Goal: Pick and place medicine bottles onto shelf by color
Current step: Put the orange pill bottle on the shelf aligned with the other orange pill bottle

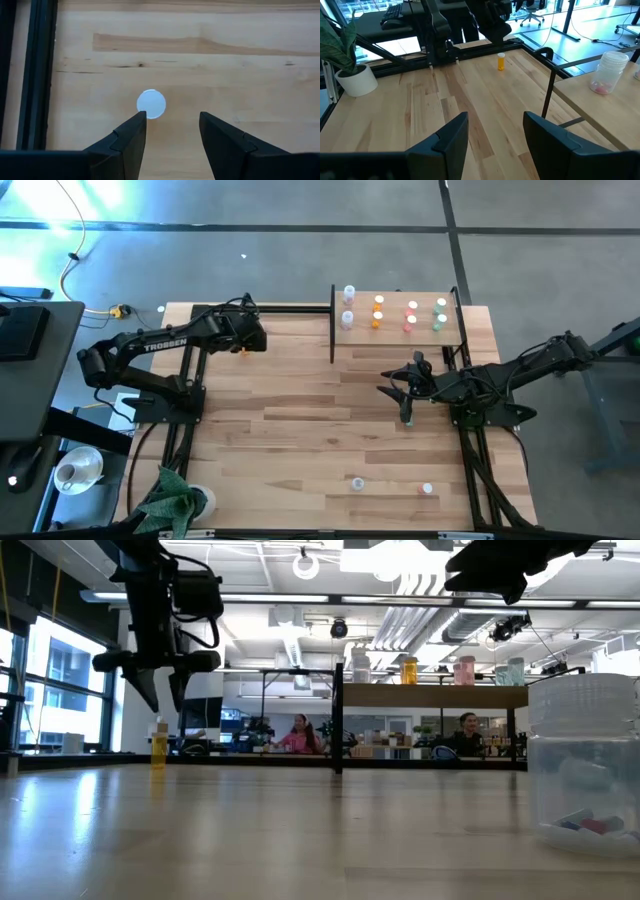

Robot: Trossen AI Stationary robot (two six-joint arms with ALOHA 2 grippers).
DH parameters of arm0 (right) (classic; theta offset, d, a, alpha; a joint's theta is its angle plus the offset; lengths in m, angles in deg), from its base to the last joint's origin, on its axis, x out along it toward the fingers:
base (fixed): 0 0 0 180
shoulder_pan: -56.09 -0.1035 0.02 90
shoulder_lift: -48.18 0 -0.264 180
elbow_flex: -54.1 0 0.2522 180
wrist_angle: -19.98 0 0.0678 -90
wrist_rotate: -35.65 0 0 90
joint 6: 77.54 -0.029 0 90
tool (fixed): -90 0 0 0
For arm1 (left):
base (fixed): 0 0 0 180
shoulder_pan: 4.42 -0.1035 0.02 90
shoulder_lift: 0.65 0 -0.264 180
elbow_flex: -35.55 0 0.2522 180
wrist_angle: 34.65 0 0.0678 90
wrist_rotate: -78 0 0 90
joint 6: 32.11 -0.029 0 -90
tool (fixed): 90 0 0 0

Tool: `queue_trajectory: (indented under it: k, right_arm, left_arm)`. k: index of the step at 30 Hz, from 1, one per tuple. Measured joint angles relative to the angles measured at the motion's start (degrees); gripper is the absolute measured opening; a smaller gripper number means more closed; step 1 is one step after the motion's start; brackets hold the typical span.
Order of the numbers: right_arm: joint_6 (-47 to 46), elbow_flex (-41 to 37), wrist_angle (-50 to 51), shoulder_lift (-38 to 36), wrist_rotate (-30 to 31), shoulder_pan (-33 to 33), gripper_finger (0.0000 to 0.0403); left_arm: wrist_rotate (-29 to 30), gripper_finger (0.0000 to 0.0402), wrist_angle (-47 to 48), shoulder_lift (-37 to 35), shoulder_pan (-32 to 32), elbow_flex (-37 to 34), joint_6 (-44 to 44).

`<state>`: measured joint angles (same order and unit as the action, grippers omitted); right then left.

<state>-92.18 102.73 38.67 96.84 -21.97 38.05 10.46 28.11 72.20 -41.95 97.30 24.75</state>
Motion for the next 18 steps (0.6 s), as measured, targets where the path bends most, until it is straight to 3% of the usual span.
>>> queue_trajectory:
  k: [18]
  right_arm:
    - [0.1, 0.0, 0.0, 0.0, 0.0, 0.0, 0.0181]
  left_arm:
    - [1.2, 0.0172, -1.3, 6.3, -2.0, 0.0, -1.4]
